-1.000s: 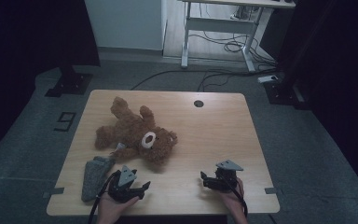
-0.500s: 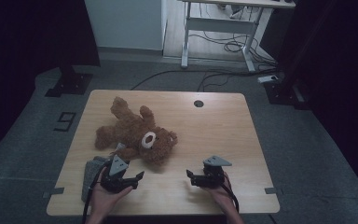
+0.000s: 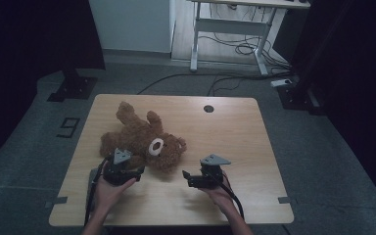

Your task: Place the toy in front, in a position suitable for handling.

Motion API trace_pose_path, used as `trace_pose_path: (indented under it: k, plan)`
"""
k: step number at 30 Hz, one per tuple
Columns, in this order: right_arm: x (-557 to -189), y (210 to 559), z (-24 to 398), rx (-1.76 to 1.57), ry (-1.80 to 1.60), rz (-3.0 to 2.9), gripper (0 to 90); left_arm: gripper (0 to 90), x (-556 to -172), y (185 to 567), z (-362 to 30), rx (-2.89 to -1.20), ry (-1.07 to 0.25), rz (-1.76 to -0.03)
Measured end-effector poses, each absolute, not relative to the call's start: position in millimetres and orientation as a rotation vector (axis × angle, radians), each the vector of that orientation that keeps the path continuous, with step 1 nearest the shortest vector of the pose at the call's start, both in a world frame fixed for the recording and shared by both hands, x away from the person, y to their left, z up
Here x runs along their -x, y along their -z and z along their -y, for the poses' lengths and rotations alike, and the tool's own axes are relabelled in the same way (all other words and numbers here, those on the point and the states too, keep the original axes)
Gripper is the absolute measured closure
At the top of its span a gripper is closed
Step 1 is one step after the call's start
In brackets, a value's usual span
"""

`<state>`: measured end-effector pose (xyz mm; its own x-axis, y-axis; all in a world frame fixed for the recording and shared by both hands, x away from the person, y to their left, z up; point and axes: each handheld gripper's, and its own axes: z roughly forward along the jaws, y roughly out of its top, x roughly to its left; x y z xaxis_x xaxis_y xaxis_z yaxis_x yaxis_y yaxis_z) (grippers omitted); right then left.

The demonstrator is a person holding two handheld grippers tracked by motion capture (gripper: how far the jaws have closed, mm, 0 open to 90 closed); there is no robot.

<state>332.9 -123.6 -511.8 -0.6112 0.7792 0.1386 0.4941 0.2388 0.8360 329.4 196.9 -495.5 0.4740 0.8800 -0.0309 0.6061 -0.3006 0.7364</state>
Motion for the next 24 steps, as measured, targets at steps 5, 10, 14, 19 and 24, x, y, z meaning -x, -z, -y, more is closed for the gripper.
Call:
trace_pose_path:
  k: [5,10,14,19,24]
  plan:
    - [-340,510,106,-1.172,-1.357,-2.233,14.3,24.4,-344,503,-203,-2.037,-0.464,-1.267]
    - [-352,512,83,-1.158,-1.362,-2.271,13.5,24.5,-352,508,-208,-2.040,-0.461,-1.285]
    - [-363,513,67,-1.157,-1.356,-2.289,13.2,24.3,-357,514,-208,-2.064,-0.475,-1.299]
    - [-371,521,55,-1.187,-1.313,-2.300,13.0,24.2,-360,515,-215,-2.045,-0.509,-1.324]
    - [-373,526,55,-1.202,-1.295,-2.312,13.0,23.5,-365,516,-229,-1.992,-0.501,-1.379]
